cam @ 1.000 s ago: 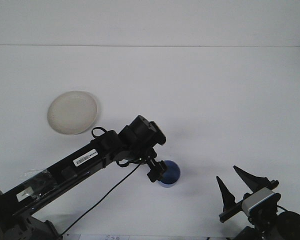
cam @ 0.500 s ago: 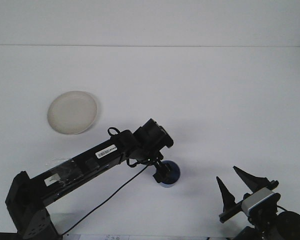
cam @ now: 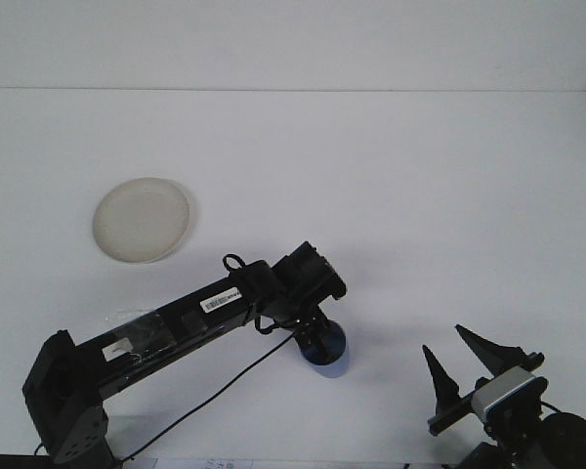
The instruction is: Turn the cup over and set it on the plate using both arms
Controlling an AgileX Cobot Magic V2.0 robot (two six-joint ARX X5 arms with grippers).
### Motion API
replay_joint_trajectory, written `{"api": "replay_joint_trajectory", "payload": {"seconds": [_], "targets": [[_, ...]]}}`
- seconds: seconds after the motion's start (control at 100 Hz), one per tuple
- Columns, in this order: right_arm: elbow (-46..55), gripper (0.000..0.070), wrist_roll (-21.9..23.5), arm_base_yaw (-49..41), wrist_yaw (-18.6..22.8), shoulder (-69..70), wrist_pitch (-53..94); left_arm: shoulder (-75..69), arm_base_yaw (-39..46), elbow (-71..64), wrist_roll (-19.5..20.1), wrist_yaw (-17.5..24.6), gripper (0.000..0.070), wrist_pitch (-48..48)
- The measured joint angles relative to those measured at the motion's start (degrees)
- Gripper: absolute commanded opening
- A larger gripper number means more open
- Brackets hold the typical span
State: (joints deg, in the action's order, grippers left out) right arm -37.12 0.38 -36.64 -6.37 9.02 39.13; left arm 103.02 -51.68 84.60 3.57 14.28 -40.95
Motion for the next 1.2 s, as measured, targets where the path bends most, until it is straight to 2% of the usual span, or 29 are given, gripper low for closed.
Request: {"api": "replay_joint_trajectory", "payload": {"seconds": [0.27, 0.47, 0.69, 0.93, 1.05, 1.2], "targets": [[0.00, 0.0407, 0.00, 0.00, -0.02, 0.00, 0.02, 0.11, 0.26, 5.38, 0.17, -1.22, 0.0006, -5.97], [0.00, 0.0407, 0.00, 0.00, -0.02, 0.00, 0.02, -2.27, 5.33, 11.87, 1.86, -6.51, 0.0006, -14.10], [0.00, 0.0407, 0.02, 0.00, -0.02, 0.00, 0.02, -12.17, 20.48, 12.55, 2.86, -15.50, 0.0006, -16.15], [0.00, 0.0407, 0.96, 0.00, 0.02, 0.00, 0.02, -12.87, 43.19, 12.74, 1.66, -16.06, 0.0006, -14.51], [0.00, 0.0407, 1.57, 0.00, 0.04, 0.00, 0.52, -11.52, 50.49, 12.72, 1.22, -16.33, 0.0005, -10.82], [0.00, 0.0407, 1.68, 0.00, 0.07, 0.00, 0.87, -9.55, 54.40, 12.72, 1.20, -16.31, 0.0006, -9.22]]}}
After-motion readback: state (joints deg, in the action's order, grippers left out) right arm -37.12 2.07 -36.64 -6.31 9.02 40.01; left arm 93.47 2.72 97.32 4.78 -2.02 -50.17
